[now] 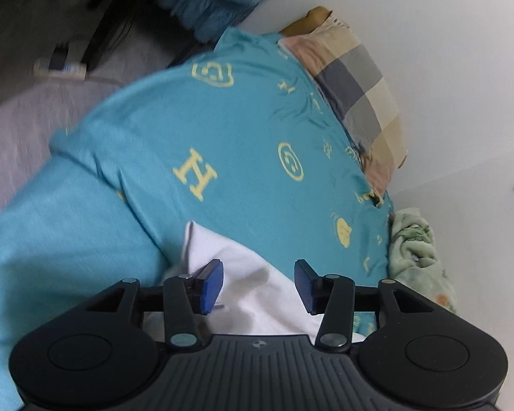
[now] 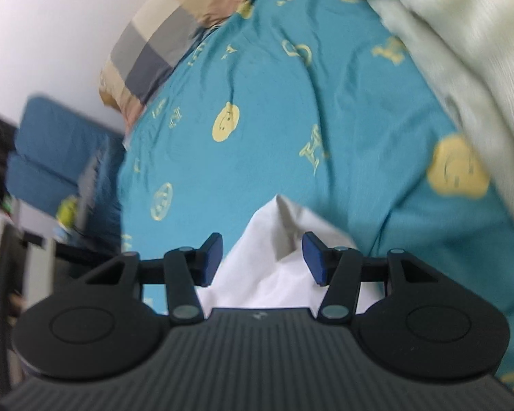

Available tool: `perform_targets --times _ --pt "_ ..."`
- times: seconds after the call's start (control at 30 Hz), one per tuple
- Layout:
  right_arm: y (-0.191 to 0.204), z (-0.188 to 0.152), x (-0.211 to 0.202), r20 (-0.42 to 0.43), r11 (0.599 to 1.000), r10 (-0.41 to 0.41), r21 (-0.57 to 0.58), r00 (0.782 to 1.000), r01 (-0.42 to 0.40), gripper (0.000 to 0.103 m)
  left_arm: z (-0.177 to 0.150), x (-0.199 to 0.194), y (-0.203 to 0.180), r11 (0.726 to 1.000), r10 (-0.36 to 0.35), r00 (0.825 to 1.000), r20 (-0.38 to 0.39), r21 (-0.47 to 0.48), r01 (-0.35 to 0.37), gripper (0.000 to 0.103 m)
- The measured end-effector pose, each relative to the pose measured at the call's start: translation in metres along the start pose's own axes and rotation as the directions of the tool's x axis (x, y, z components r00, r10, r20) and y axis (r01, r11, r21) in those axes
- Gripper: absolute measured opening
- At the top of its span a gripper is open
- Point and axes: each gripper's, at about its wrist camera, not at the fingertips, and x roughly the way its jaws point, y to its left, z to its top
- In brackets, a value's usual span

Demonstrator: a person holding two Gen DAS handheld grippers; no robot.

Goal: Fold clothes

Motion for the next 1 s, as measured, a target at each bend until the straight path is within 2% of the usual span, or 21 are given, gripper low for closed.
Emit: perform_targets --times 0.13,0.2,0.27,0.4,0.5,0.53,0.6,0.63,0.67,0.73,0.87,1.0 --pt "0.012 0.007 0.014 -0.016 0.985 -0.059 -0.164 0.998 0.055 0.055 0.005 0.001 -0.004 0.994 0.052 0.998 0.026 0.098 -0.054 0.058" --pt "0.019 0.01 0.021 -0.021 0.966 -0.089 -0.245 0.996 0.081 0.055 0.005 0.006 -0.005 0.987 0.086 0.996 0.028 0.13 -0.089 0.063" --pt "0.024 0.013 0.028 -0.025 0.943 -0.117 -0.317 0.993 0.104 0.055 0.006 0.012 -0.003 0.982 0.12 0.992 0.031 0.146 -0.123 0.064" --pt "0.017 0.015 0.045 -0.064 0.956 -0.095 -0.284 0.993 0.073 0.055 0.011 0.025 0.009 0.977 0.162 0.986 0.035 0.138 -0.165 0.065" --pt "0.013 0.013 0.054 -0.063 0.957 -0.105 -0.276 0.993 0.083 0.054 0.015 0.033 0.015 0.978 0.153 0.988 0.028 0.137 -0.155 0.059" --pt "0.014 0.012 0.055 -0.06 0.955 -0.104 -0.284 0.993 0.083 0.05 0.016 0.036 0.017 0.979 0.144 0.989 0.025 0.139 -0.146 0.056" --pt "0.017 0.008 0.058 -0.057 0.949 -0.103 -0.306 0.993 0.08 0.039 0.016 0.039 0.012 0.973 0.129 0.991 0.035 0.189 -0.133 0.044" --pt "0.018 0.006 0.059 -0.056 0.946 -0.103 -0.316 0.993 0.08 0.027 0.014 0.04 0.008 0.967 0.129 0.991 0.043 0.215 -0.135 0.035" --pt "0.019 0.005 0.058 -0.055 0.943 -0.106 -0.323 0.993 0.083 0.019 0.013 0.041 0.006 0.965 0.118 0.992 0.041 0.233 -0.124 0.021" --pt "0.021 0.002 0.056 -0.04 0.935 -0.114 -0.341 0.993 0.093 0.013 0.009 0.043 0.0 0.956 0.107 0.993 0.049 0.268 -0.116 0.009" --pt "0.024 0.003 0.047 -0.015 0.93 -0.111 -0.353 0.994 0.098 0.007 0.005 0.038 -0.014 0.946 0.08 0.993 0.091 0.306 -0.104 0.006" --pt "0.031 0.007 0.028 0.054 0.926 -0.096 -0.361 0.994 0.109 0.006 0.007 0.031 -0.029 0.937 0.048 0.99 0.132 0.337 -0.09 0.006"
